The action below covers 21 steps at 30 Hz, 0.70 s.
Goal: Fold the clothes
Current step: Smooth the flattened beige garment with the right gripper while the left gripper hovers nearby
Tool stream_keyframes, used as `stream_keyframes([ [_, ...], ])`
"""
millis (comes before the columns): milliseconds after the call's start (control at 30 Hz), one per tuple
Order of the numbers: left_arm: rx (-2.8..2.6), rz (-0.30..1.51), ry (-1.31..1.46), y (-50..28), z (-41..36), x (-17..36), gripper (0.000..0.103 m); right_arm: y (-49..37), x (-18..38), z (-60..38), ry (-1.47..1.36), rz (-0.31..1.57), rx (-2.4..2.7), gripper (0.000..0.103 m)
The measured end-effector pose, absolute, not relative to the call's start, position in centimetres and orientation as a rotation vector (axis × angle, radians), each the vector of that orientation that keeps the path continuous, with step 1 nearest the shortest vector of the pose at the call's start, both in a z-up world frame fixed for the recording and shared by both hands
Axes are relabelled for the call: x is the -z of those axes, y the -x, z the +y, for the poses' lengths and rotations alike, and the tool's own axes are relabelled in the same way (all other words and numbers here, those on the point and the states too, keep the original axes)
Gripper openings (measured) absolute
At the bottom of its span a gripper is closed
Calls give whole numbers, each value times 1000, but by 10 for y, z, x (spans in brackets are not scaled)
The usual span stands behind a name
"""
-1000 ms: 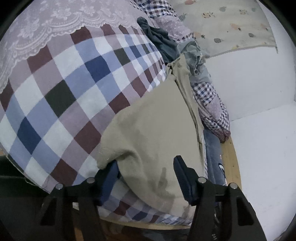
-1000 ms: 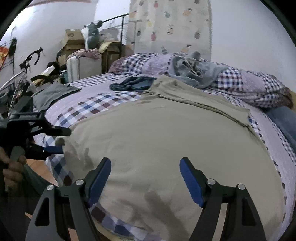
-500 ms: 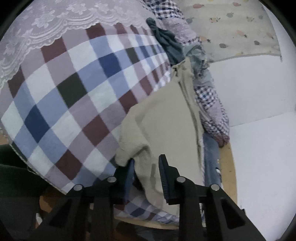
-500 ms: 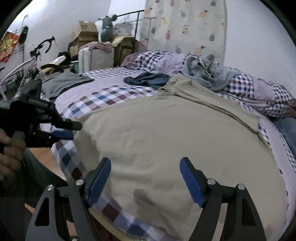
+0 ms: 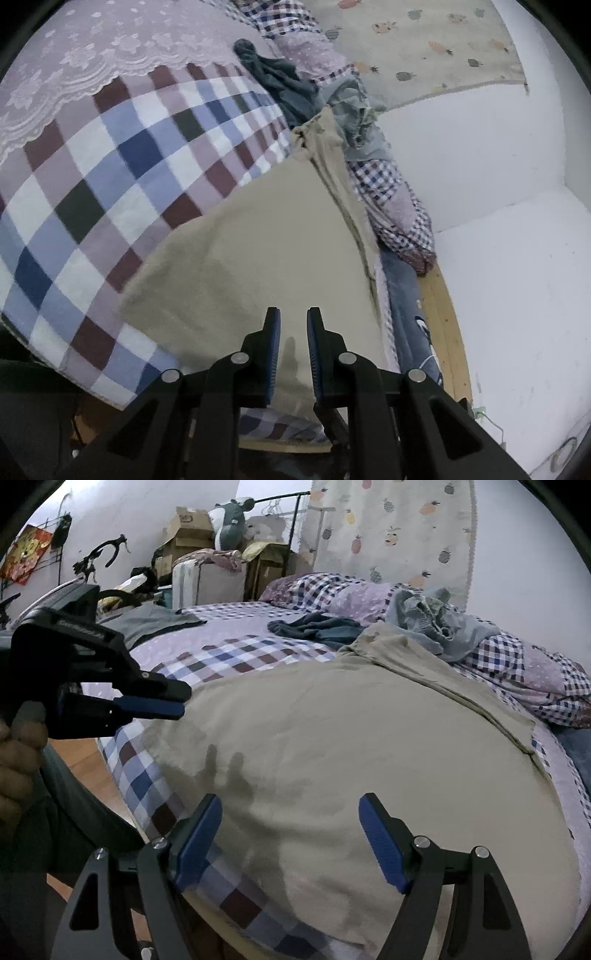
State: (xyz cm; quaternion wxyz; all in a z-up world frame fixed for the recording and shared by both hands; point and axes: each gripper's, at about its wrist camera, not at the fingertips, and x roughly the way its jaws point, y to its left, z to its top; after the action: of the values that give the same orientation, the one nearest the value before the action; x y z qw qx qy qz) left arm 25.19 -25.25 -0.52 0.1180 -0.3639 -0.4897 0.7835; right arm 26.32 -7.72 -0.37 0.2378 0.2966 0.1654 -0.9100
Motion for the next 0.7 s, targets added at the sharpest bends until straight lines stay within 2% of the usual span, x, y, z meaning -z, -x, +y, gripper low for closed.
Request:
stream_keyframes([
  [267,-2459,-1519,1168,-265,-274,14,19,-264,18,-91,-835,495,2445,80],
  [333,-2506,-1530,1160,-267,-281,13,26,-263,20,-92,-838,491,2440,80],
  [400,-2509,-1537,1186,-264,-282,17,42,-262,20,-92,-845,479,2431,80],
  [467,-2497,-1530,1213,-259,-280,21,54,-262,21,-92,-848,475,2427,80],
  [533,-2499,-1515,1232,-256,-278,22,58,-263,21,-92,-850,477,2424,80],
  [600,-2539,-1491,1245,-254,-277,20,68,-264,21,-92,-853,478,2420,80],
  [700,-2570,-1495,1256,-255,-279,21,68,-264,20,-92,-854,470,2419,80],
])
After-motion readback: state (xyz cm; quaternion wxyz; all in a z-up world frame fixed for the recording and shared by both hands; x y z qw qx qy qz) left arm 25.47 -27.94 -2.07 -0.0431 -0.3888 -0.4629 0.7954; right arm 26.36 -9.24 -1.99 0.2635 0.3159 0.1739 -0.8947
